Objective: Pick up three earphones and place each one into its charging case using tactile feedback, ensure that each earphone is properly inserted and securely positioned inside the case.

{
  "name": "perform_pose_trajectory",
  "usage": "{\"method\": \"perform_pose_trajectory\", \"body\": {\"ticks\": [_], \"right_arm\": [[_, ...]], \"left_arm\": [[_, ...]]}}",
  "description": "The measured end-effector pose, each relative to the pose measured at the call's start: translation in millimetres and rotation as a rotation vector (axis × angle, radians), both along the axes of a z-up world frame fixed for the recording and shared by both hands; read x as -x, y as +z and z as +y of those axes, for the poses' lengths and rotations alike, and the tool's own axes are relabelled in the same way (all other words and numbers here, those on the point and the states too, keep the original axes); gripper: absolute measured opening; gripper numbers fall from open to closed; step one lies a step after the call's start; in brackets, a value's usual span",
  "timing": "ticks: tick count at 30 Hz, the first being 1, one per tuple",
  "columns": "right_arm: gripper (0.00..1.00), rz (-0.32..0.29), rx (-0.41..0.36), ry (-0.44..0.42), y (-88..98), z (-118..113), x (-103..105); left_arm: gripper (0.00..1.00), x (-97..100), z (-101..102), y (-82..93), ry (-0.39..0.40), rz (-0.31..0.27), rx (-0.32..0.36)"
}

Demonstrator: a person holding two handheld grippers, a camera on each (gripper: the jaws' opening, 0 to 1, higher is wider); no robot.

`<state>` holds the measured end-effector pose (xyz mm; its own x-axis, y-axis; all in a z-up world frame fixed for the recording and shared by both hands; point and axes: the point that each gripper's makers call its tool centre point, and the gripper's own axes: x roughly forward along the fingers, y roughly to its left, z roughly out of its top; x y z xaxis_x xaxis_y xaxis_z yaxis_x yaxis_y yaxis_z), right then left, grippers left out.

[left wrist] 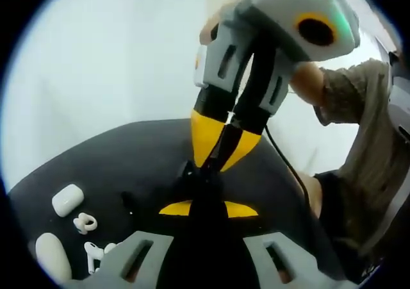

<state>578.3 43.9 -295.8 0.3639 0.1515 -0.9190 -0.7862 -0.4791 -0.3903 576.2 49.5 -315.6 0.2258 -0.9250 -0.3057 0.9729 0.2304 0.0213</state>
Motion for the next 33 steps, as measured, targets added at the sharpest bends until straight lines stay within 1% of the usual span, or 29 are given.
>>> {"method": "perform_pose_trajectory", "body": {"ticks": [1, 3, 6, 8, 9, 11, 12, 13, 15, 16, 17, 18, 19, 21, 23, 25, 26, 27, 28, 30, 32, 33], "right_arm": [[0.13, -0.003, -0.007, 0.001, -0.9, -2, 0], [0.13, 0.004, -0.048, -0.001, -2.2, -1, 0], [0.13, 0.013, -0.119, -0.021, 2.6, -1, 0], [0.13, 0.013, -0.190, -0.021, 10.9, 0, 1], [0.13, 0.023, -0.231, -0.026, 15.7, 0, 2], [0.13, 0.063, -0.335, -0.052, 24.2, -2, 4], [0.14, 0.092, -0.385, -0.072, 26.3, -4, 5], [0.15, 0.135, -0.449, -0.093, 27.5, -9, 6], [0.16, 0.206, -0.551, -0.134, 24.5, -16, 3], [0.17, 0.244, -0.609, -0.161, 20.3, -19, 0], [0.18, 0.264, -0.641, -0.180, 17.2, -21, -3], [0.20, 0.293, -0.690, -0.201, 11.9, -24, -6], [0.21, 0.323, -0.712, -0.207, 4.5, -28, -9], [0.24, 0.399, -0.810, -0.217, -3.4, -25, -10], [0.27, 0.498, -0.910, -0.210, -7.0, -17, -8], [0.27, 0.577, -0.993, -0.200, -10.5, -8, -8], [0.27, 0.608, -1.010, -0.188, -12.0, -5, -7], [0.27, 0.624, -1.020, -0.187, -13.1, -2, -6], [0.25, 0.652, -1.047, -0.203, -14.9, 2, -9], [0.24, 0.683, -1.058, -0.200, -17.4, 5, -9], [0.20, 0.740, -1.077, -0.192, -18.7, 10, -5], [0.19, 0.748, -1.097, -0.186, -18.4, 12, -5]], "left_arm": [[0.14, 0.0, 0, 0.1, 0.000, 0.000, 0.000], [0.14, -0.6, -1, -0.2, 0.001, -0.001, -0.002], [0.14, -0.7, -1, -0.2, 0.002, 0.002, -0.001], [0.14, -0.8, -1, -0.3, 0.002, 0.002, -0.001], [0.14, -0.9, -1, -0.2, 0.002, 0.003, -0.001], [0.14, -1.2, -1, -0.2, 0.003, 0.003, -0.001], [0.14, -1.1, -1, -0.2, 0.003, 0.003, -0.001], [0.14, -1.2, -1, -0.2, 0.003, 0.004, -0.001], [0.14, -1.2, -1, -0.2, 0.002, 0.004, -0.001], [0.14, -1.3, -1, -0.2, 0.002, 0.004, -0.001], [0.14, -1.5, -1, -0.2, 0.002, 0.004, -0.001], [0.14, -1.5, -1, -0.1, 0.002, 0.004, -0.001], [0.14, -1.7, -1, -0.1, 0.001, 0.004, -0.001], [0.14, -2.0, -1, -0.1, 0.001, 0.004, -0.001], [0.14, -2.3, -1, 0.0, 0.001, 0.006, 0.000], [0.14, -2.6, -1, -0.1, 0.000, 0.006, 0.000], [0.14, -3.9, 0, -0.2, 0.000, 0.008, 0.000], [0.14, -5.0, 0, -0.4, -0.001, 0.012, 0.001], [0.14, -5.9, 0, -1.0, -0.001, 0.013, -0.001], [0.14, -6.8, 1, -0.9, -0.001, 0.010, -0.001], [0.14, -8.1, 2, -1.3, -0.001, 0.010, -0.002], [0.14, -9.6, 2, -1.7, 0.002, 0.011, -0.004]]}}
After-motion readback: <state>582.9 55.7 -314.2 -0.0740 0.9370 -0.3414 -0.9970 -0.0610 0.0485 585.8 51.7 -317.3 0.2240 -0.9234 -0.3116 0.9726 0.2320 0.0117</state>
